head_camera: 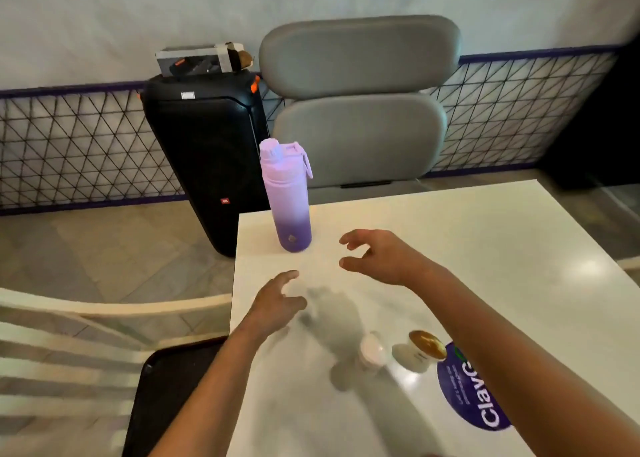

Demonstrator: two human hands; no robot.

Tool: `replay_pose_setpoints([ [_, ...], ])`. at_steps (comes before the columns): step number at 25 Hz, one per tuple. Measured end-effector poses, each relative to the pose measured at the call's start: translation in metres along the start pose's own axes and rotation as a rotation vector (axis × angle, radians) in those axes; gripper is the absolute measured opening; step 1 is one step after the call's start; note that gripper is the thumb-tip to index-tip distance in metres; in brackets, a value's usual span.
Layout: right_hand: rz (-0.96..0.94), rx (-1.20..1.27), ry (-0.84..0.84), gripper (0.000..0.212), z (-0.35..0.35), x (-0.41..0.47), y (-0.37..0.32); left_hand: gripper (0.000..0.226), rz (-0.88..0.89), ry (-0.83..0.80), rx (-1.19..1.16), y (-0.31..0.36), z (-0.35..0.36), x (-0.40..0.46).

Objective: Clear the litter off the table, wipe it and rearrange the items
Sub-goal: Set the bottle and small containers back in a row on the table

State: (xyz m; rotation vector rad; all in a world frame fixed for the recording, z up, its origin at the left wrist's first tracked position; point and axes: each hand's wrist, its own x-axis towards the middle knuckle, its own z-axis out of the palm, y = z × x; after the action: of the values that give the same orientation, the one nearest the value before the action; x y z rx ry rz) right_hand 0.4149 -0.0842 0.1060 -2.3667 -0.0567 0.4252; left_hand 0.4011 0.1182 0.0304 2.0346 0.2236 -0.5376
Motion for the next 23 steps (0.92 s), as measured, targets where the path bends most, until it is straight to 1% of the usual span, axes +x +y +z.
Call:
replay_pose_setpoints([
  [2,0.049,-0.001,-0.081,0.042,0.020,-0.035,0.018,0.055,0.019,-0.123,0.003,-0.029,0.034,-0.035],
  [4,0.088,0.040,-0.105,0.041,0.038,-0.064,0.030,0.060,0.078,-0.217,0.031,-0.047,0.061,-0.063],
  [6,0.093,0.063,-0.124,0.047,0.053,-0.085,0.035,0.069,0.145,-0.236,0.038,-0.057,0.083,-0.077],
  [7,0.082,0.034,-0.133,0.052,0.060,-0.093,0.036,0.072,0.168,-0.222,0.021,-0.059,0.091,-0.081],
  [9,0.048,-0.081,-0.131,0.059,0.071,-0.102,0.037,0.071,0.187,-0.178,-0.003,-0.057,0.103,-0.084],
  [12,0.051,-0.124,-0.071,0.054,0.079,-0.102,0.039,0.051,0.200,-0.140,0.012,-0.051,0.117,-0.080],
  [14,0.064,-0.078,-0.025,0.049,0.077,-0.096,0.037,0.035,0.201,-0.094,-0.052,-0.045,0.121,-0.070],
  [15,0.065,-0.052,0.006,0.045,0.073,-0.091,0.036,0.032,0.207,-0.075,-0.085,-0.040,0.120,-0.062],
  [17,0.065,0.001,0.081,0.039,0.060,-0.075,0.032,0.038,0.253,-0.041,-0.091,-0.027,0.113,-0.039],
  [19,0.075,0.049,0.142,0.041,0.045,-0.055,0.030,0.051,0.295,0.015,-0.064,-0.016,0.103,-0.013],
  [20,0.086,0.071,0.169,0.043,0.038,-0.041,0.030,0.054,0.302,0.056,-0.050,-0.013,0.098,0.002],
  [22,0.123,0.124,0.222,0.046,0.027,-0.018,0.032,0.050,0.314,0.170,0.060,-0.012,0.083,0.028],
  [23,0.138,0.151,0.247,0.047,0.023,-0.006,0.034,0.047,0.295,0.241,0.168,-0.012,0.074,0.041],
])
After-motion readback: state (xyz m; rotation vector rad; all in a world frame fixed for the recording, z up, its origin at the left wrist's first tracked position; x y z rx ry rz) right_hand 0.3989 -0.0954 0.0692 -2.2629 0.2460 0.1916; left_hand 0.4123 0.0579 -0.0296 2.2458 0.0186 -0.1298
